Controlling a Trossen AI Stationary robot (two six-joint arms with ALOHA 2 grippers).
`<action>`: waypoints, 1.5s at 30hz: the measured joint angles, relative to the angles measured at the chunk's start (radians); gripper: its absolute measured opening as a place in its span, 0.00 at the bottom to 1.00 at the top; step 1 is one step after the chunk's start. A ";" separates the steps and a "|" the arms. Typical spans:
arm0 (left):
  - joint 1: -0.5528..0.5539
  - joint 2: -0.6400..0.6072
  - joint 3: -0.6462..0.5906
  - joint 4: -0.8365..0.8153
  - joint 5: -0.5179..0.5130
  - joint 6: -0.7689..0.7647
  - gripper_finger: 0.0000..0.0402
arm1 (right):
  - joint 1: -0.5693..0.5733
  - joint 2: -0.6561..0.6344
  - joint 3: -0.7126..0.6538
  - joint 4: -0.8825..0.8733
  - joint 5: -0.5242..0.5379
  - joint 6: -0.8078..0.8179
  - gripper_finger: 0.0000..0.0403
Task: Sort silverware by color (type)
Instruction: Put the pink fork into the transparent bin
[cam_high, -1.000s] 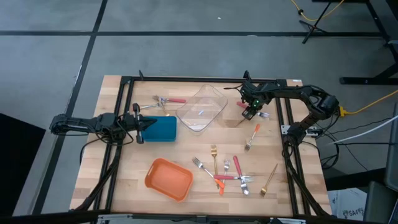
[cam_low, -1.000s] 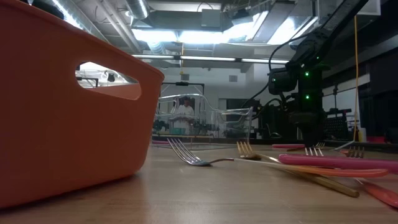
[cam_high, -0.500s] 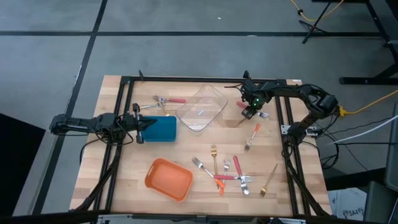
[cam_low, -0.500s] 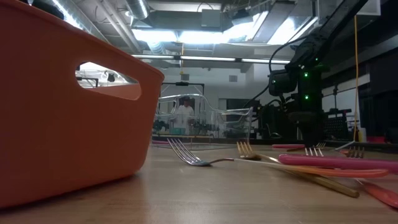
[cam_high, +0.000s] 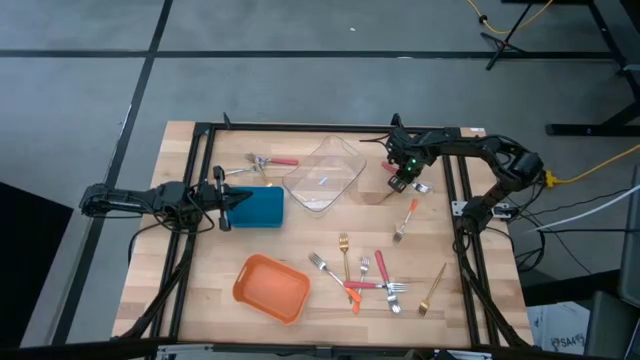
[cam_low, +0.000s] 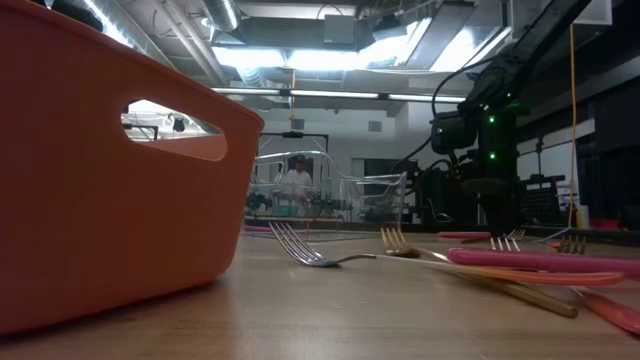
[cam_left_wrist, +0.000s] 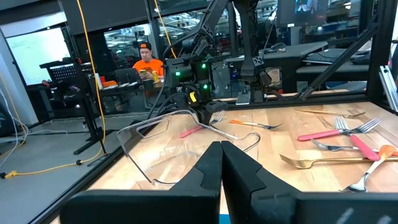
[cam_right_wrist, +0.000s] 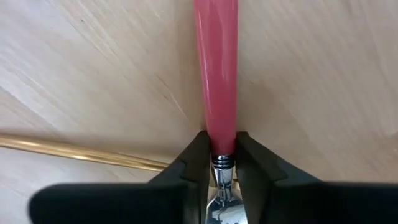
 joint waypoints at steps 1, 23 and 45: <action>0.000 0.000 0.000 0.000 0.000 0.000 0.00 | 0.000 0.000 0.000 0.000 -0.001 0.000 0.13; 0.000 0.000 0.000 0.000 0.000 0.000 0.00 | -0.001 0.012 0.099 -0.100 -0.002 0.004 0.05; 0.000 0.000 0.000 0.000 0.002 0.001 0.00 | -0.001 0.007 0.423 -0.326 0.063 -0.033 0.05</action>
